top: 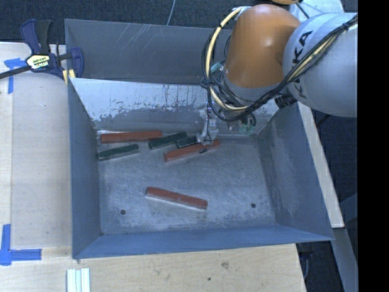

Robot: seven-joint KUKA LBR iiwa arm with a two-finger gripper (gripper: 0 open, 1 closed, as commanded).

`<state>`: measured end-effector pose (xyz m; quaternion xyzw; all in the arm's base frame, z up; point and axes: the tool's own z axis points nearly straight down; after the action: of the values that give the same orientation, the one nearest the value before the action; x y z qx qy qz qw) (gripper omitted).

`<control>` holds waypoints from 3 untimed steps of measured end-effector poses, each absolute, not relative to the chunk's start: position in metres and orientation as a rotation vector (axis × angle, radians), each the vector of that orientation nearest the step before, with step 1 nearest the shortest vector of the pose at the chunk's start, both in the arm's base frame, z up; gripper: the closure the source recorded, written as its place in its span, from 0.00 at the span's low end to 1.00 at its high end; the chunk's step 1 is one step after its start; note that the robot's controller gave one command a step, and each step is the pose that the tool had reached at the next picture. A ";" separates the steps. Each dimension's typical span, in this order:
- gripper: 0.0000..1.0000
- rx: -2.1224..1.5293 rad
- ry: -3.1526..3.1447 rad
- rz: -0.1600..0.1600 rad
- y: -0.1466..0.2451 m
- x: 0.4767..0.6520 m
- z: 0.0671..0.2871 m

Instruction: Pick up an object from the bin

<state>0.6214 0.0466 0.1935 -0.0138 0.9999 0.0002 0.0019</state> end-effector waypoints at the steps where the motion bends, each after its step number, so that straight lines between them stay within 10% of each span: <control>1: 0.00 -0.044 3.138 0.000 0.047 0.621 0.193; 2: 0.00 -0.044 3.125 0.001 0.049 0.620 0.181; 3: 0.00 -0.065 3.134 0.000 0.066 0.597 0.093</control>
Offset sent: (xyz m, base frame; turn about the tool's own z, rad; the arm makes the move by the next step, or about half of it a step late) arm 0.0000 0.0000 0.0000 0.0000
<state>0.5967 0.0665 0.0932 -0.0206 0.9998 0.0001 0.0034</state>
